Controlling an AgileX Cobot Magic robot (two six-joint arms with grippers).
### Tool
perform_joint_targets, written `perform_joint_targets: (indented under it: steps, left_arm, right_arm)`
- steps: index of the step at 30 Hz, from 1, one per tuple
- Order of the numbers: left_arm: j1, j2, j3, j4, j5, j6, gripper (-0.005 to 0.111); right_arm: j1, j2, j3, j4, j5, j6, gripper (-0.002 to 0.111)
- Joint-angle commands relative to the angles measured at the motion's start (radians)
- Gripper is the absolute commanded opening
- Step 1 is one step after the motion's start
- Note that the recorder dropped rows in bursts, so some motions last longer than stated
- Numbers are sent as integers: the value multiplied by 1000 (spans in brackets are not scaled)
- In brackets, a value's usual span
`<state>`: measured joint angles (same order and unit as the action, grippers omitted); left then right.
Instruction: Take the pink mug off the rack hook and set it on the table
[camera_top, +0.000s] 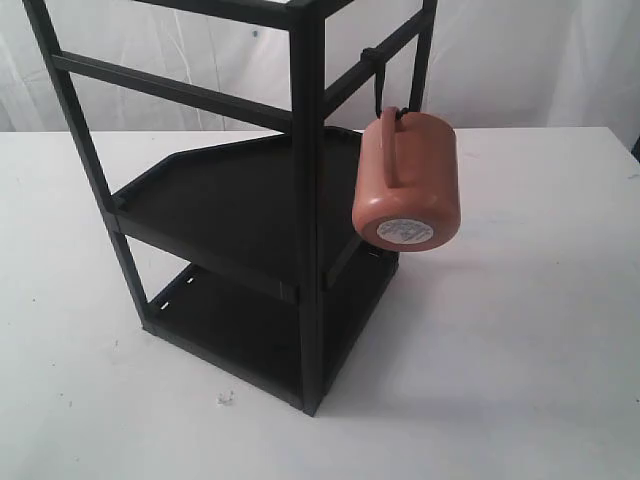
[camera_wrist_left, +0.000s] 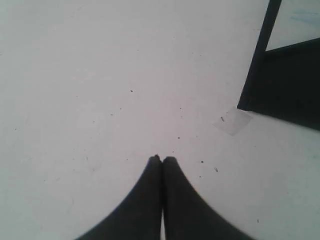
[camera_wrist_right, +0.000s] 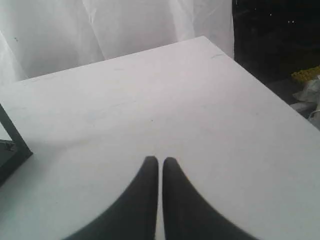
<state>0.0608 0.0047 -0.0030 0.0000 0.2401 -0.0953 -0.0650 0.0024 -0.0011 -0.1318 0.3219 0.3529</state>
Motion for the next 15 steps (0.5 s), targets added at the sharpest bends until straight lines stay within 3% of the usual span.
perform_joint_targets:
  steps: [1, 15]
  left_arm:
    - [-5, -5, 3, 0, 7, -1, 0]
    - [-5, -5, 3, 0, 7, -1, 0]
  right_arm:
    - [-5, -2, 1, -81, -124, 1, 3]
    - [-5, -2, 1, -127, -803, -36, 3]
